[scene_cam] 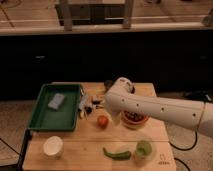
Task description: Place apple in paper cup
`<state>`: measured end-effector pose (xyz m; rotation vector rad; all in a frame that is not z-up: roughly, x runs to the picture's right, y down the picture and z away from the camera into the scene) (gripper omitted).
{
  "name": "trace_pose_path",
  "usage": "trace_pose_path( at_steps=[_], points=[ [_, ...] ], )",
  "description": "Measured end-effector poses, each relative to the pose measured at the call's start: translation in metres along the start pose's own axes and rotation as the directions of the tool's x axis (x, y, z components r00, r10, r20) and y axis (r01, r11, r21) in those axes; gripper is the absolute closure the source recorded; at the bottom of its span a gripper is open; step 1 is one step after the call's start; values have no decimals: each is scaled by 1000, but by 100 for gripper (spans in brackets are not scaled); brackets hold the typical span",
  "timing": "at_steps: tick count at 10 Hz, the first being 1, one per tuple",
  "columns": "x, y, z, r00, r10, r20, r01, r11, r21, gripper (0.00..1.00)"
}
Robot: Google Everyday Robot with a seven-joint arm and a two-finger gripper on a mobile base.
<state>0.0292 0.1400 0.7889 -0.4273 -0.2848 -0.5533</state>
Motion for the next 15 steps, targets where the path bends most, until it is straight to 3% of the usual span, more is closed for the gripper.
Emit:
trace_pose_path(
  at_steps=[6, 15],
  points=[
    [1, 1, 23, 998, 0, 60, 0, 1000, -5, 20],
    [-2, 7, 39, 991, -19, 135, 22, 1000, -18, 20]
  ],
)
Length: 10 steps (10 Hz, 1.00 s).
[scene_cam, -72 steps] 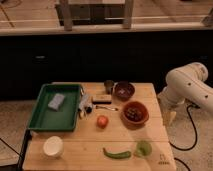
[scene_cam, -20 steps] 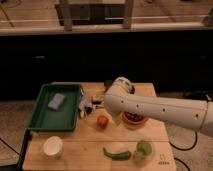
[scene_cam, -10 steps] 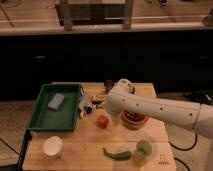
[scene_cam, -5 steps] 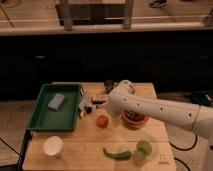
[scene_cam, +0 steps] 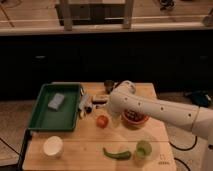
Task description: Place apple in paper cup
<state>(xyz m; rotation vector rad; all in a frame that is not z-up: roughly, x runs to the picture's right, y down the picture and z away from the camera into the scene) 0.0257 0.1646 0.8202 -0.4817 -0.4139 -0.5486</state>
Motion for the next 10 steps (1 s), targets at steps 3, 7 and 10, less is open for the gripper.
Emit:
trace_pose_path(
  at_steps=[3, 7, 10],
  points=[
    [0, 1, 6, 1000, -12, 19, 12, 1000, -5, 20],
    [-1, 1, 10, 998, -49, 41, 49, 999, -15, 20],
    [0, 3, 15, 995, -74, 64, 76, 997, -21, 20]
  ],
)
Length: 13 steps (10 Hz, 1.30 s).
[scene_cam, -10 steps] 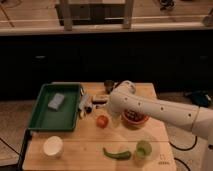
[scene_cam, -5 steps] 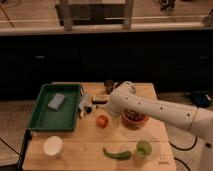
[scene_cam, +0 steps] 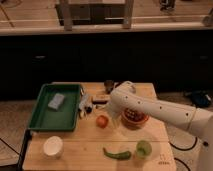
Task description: Place apple in paper cup
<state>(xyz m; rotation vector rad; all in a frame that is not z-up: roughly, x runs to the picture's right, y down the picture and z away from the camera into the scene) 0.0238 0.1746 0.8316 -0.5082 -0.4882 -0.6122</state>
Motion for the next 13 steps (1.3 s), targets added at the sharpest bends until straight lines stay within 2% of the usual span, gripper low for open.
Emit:
trace_pose_path(
  at_steps=[13],
  points=[
    [3, -3, 10, 996, -42, 82, 44, 999, -23, 20]
  ],
)
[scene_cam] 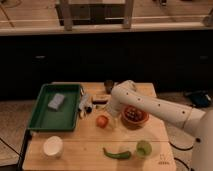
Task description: Place apple in paper cup
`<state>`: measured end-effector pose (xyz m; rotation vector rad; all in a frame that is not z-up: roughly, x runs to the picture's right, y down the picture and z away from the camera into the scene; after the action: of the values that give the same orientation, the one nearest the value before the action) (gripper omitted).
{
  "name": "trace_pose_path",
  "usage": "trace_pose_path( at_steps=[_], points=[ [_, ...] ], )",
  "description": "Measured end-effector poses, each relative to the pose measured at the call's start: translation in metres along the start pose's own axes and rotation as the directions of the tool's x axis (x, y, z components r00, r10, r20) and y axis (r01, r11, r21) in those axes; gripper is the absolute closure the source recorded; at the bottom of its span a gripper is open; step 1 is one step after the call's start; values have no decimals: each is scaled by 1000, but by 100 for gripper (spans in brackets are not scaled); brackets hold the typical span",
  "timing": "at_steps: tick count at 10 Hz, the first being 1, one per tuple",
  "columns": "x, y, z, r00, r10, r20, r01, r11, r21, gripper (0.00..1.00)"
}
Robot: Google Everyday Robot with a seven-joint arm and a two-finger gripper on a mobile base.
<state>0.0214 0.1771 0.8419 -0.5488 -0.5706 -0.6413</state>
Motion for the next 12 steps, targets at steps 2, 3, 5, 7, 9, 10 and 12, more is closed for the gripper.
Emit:
trace_pose_path(
  at_steps=[2, 3, 5, 7, 9, 10, 12],
  points=[
    [0, -1, 1, 1000, -10, 13, 10, 1000, -4, 20],
    [-1, -4, 3, 1000, -20, 20, 20, 1000, -5, 20],
    [1, -2, 4, 999, -20, 30, 20, 1000, -10, 20],
    [0, -4, 6, 999, -29, 44, 29, 1000, -9, 20],
    [0, -4, 6, 998, -30, 53, 30, 999, -10, 20],
    [0, -4, 7, 998, -32, 59, 33, 999, -12, 20],
    [0, -5, 8, 997, -33, 68, 34, 999, -13, 20]
  ],
)
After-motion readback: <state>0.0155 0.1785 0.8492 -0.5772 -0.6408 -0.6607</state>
